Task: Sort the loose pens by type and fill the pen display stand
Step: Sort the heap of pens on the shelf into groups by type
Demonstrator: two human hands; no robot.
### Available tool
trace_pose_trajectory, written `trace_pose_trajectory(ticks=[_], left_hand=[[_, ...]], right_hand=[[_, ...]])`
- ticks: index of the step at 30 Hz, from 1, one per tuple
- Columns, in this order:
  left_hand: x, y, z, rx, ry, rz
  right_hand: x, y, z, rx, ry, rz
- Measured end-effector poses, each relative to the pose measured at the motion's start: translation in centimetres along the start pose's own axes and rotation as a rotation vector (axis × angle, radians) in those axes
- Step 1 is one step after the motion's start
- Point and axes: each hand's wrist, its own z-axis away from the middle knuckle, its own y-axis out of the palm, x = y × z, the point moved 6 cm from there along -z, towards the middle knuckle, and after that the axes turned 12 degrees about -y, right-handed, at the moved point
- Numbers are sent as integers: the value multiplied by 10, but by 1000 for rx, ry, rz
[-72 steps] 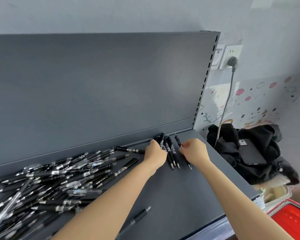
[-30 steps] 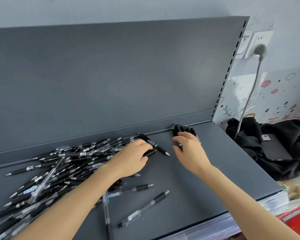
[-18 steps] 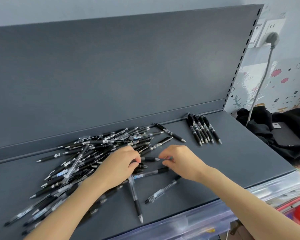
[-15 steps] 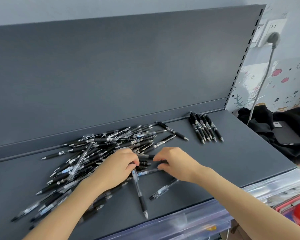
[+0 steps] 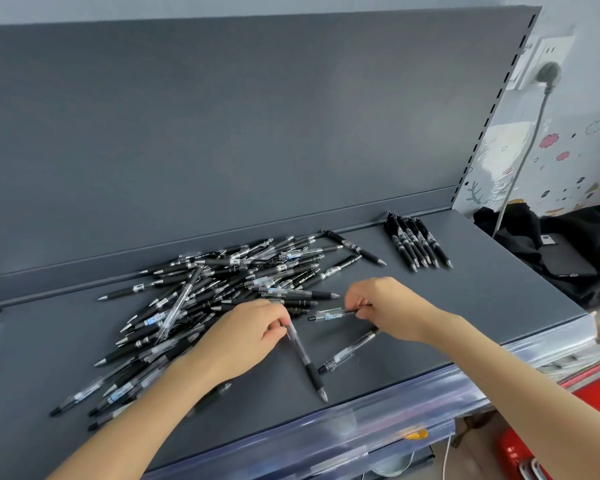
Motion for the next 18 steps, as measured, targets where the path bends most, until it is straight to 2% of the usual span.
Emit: trace_pose_trajectory(ticks=[4,8,18], left_hand=[[-15,7,-3,54,55,12],[-23,12,-7,55,40,-84],[-44,22,-7,31,-16,-160]], right_hand=[[10,2,10,67,-3,-115],[12,9,17,169,-4,-125],[0,0,29,119,1,-112]])
